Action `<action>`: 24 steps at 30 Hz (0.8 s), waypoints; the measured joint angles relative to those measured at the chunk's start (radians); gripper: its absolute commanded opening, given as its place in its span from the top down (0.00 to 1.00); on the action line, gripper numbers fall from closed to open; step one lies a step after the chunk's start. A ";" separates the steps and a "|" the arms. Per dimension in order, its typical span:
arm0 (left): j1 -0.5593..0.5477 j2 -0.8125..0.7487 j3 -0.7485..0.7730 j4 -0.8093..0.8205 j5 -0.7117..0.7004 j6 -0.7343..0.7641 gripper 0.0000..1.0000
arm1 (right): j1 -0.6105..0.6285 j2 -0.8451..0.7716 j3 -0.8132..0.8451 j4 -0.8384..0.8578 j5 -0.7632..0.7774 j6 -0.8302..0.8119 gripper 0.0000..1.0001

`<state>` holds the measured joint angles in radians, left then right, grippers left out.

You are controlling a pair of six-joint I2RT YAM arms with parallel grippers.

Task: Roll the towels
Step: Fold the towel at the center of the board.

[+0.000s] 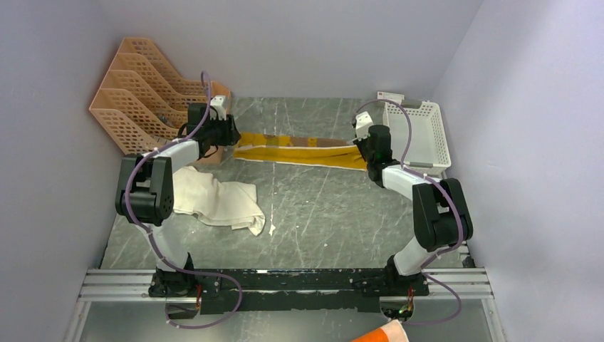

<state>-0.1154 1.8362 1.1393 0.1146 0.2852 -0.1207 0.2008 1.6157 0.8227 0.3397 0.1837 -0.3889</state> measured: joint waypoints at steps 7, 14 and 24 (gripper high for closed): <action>-0.008 -0.085 -0.001 -0.001 0.007 -0.010 0.01 | 0.000 -0.067 -0.006 -0.029 -0.022 0.047 0.55; -0.030 -0.132 0.071 0.000 0.042 -0.008 0.01 | 0.000 -0.216 -0.103 0.136 -0.032 0.141 0.00; -0.262 0.064 0.230 -0.003 0.100 -0.082 0.01 | -0.004 -0.129 0.072 -0.065 -0.105 0.461 0.03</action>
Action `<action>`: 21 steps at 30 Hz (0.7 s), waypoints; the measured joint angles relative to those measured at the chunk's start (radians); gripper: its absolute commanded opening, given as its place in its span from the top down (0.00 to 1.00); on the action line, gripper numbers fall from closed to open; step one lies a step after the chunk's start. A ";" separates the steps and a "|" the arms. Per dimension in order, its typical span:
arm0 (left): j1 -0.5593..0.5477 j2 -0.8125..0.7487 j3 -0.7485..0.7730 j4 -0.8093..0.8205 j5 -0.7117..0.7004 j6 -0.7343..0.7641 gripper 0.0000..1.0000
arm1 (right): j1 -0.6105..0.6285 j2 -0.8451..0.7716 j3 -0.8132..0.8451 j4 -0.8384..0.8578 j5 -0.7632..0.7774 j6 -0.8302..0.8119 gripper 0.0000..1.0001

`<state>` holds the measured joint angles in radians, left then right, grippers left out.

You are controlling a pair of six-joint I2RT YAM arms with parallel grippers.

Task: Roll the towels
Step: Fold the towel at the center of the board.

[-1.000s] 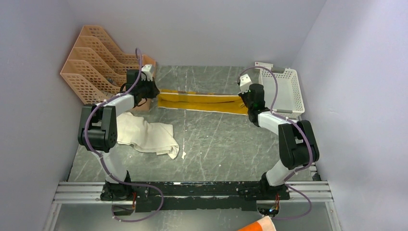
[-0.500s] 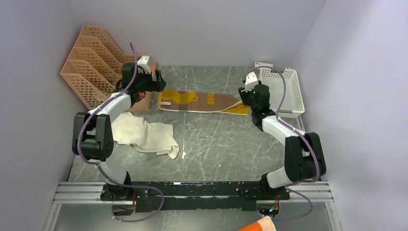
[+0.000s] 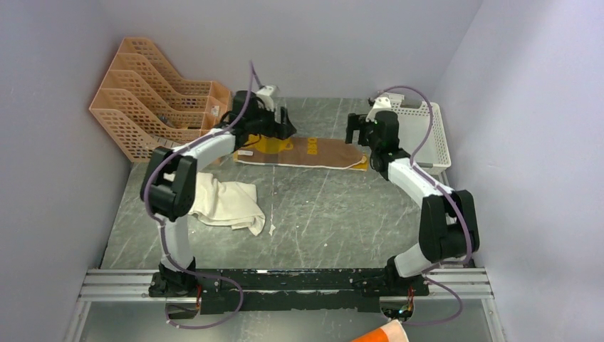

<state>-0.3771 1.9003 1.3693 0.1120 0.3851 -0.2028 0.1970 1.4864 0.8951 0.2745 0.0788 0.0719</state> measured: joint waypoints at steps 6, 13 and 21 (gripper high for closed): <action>-0.098 0.184 0.108 0.020 0.066 -0.150 0.01 | -0.011 0.113 0.184 -0.230 -0.052 0.150 0.11; -0.126 0.271 0.142 0.069 0.066 -0.209 0.00 | -0.197 0.117 0.168 -0.309 -0.272 0.365 0.16; -0.115 0.354 0.184 0.070 0.046 -0.214 0.03 | -0.235 0.084 -0.004 -0.303 -0.425 0.557 0.07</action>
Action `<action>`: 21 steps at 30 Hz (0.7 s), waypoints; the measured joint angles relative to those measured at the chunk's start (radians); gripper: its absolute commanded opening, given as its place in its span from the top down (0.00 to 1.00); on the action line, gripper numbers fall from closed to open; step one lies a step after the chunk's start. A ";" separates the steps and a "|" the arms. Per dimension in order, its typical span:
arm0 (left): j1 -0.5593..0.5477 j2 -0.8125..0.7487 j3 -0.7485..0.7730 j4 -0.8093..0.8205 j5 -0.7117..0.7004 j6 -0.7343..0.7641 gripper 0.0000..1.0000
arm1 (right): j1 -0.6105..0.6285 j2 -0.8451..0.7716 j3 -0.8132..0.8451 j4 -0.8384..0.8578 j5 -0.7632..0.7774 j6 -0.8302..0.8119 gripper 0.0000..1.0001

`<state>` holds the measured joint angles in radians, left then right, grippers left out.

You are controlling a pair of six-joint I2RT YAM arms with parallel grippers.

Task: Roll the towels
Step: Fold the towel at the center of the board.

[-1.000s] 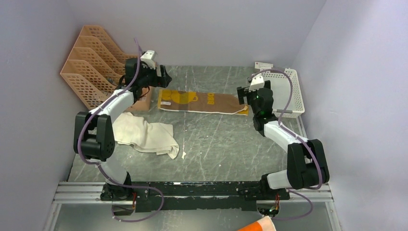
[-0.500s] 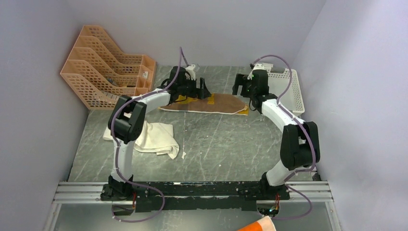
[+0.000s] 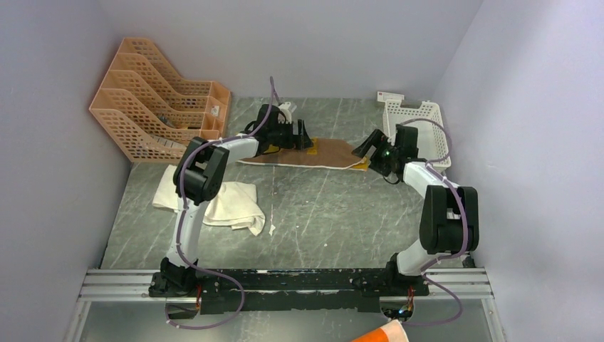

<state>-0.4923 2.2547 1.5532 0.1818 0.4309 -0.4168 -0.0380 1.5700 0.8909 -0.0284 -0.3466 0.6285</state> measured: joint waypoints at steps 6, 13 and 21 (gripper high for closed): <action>0.016 0.026 -0.005 0.006 -0.013 -0.024 0.03 | 0.000 -0.003 -0.073 0.002 -0.023 0.096 0.00; 0.027 0.031 -0.013 0.031 -0.013 -0.053 0.03 | 0.000 0.048 -0.080 0.112 -0.056 0.187 0.00; 0.032 0.034 -0.023 0.055 -0.003 -0.067 0.03 | 0.000 0.177 0.019 0.206 -0.061 0.228 0.00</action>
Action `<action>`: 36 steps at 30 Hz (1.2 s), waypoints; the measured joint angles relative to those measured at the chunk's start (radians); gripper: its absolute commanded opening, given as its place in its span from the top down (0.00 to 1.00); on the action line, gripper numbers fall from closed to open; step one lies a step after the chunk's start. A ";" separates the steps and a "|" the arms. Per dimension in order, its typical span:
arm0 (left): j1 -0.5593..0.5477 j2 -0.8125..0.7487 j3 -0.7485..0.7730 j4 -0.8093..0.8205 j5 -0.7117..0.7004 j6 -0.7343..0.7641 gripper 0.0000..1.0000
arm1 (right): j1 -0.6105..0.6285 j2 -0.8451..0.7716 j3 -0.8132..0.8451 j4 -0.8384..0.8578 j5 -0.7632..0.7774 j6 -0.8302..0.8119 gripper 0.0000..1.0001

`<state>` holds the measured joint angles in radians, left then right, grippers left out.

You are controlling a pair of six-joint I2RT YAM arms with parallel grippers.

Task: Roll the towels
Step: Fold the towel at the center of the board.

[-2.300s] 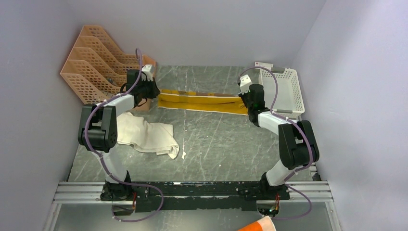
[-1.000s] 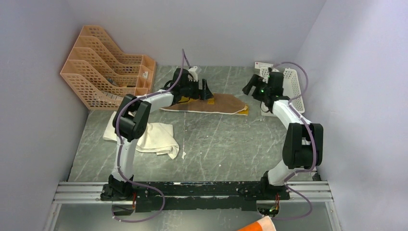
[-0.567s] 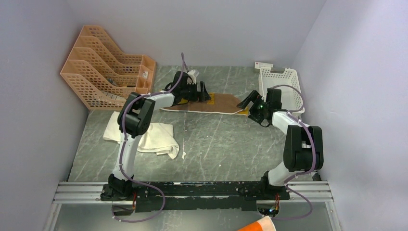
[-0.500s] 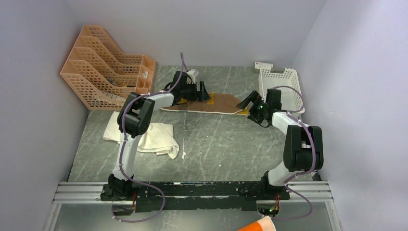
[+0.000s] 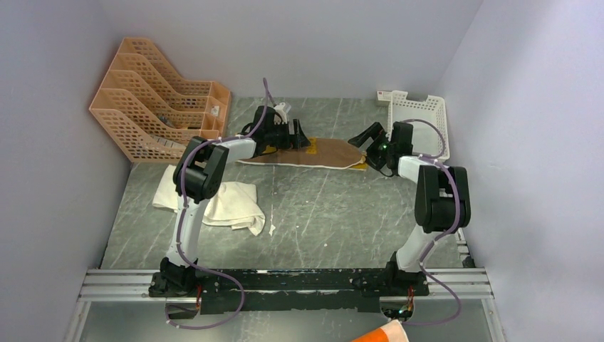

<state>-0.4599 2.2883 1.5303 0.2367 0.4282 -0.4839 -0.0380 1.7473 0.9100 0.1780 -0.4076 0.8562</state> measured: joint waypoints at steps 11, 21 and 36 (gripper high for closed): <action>0.006 0.006 0.000 0.013 0.016 -0.007 0.03 | 0.009 0.134 0.177 -0.077 0.049 -0.024 0.00; 0.016 0.006 -0.001 0.013 0.031 -0.007 0.03 | 0.065 -0.023 0.148 -0.240 0.193 -0.083 0.00; 0.040 0.006 -0.009 0.022 0.049 -0.007 0.03 | 0.080 0.066 0.119 -0.215 0.187 -0.051 0.00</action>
<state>-0.4198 2.2940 1.5215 0.2584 0.4770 -0.4908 0.0418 1.8133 1.0294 -0.0372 -0.2211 0.8051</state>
